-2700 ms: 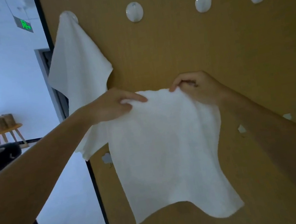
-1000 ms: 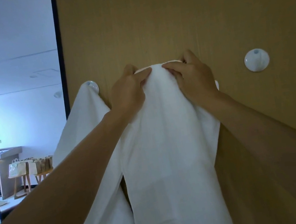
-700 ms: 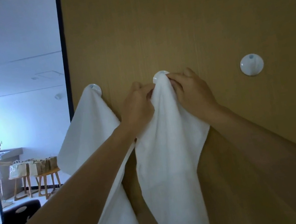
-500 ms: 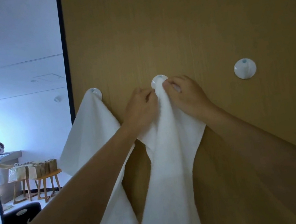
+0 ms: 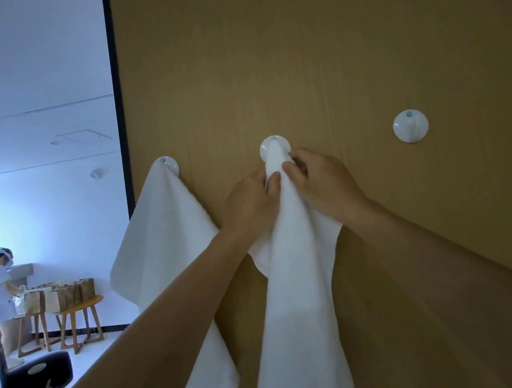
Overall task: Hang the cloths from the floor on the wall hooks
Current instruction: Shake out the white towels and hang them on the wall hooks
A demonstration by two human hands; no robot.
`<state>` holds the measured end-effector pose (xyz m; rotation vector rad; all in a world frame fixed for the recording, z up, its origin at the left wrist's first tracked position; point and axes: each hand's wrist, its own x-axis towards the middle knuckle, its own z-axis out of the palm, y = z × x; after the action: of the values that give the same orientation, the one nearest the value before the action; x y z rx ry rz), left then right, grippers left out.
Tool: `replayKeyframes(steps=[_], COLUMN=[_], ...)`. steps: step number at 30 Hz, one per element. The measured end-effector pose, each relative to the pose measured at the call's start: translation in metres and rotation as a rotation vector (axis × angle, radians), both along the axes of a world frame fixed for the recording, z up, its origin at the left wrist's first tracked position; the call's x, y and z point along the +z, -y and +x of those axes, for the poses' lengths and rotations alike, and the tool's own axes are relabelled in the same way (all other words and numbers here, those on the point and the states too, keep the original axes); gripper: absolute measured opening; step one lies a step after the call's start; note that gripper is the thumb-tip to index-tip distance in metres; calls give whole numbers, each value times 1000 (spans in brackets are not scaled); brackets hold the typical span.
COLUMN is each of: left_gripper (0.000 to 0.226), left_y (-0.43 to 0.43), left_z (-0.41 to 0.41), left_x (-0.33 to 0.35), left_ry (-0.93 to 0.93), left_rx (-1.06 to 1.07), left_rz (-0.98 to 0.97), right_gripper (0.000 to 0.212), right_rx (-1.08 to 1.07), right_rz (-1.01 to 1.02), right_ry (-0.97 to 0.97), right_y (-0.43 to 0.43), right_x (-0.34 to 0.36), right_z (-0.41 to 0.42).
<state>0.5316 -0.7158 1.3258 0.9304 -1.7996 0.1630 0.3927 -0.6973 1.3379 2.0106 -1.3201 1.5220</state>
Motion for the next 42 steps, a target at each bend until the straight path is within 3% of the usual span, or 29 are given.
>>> replayKeyframes(steps=[3,7,12,14,18,25,31,37,42], left_gripper=[43,49,44,41,19,40,41,52,57], left_y=[-4,0,3,5,0,-4,1,-10,-9], left_z=[-1,-1,4,6,7,8,6,12,15], left_x=[-12,-18,-19,-20,-19,-22,-32,-35,-42], left_ry=[-44,-41,-12,-2,-36,-27,-78,-64,5], left_rx=[-30,97,111,119,39,-139,-164,-80,-45], left_rz=[38,-52,-118,-87,-104,-59,135,-132,-204], right_gripper=[27,25,21,16,27,40,43,52,58], right_rx=[53,25,-382,-459,-282,-192,33,-38,-70], right_rz=[-9,-73,-297,-293,-145,-113,98,21,-55], right_ry=[48,52,-82,-112,-19,36,90,56,59], right_y=[0,8,11,8,5,0,-8,-5,-4], right_x=[-14,-25,-28,-27,-22,-29,-23,-35,-47], right_z=[-6,-16,-25,-23,-12,3,11,5,3])
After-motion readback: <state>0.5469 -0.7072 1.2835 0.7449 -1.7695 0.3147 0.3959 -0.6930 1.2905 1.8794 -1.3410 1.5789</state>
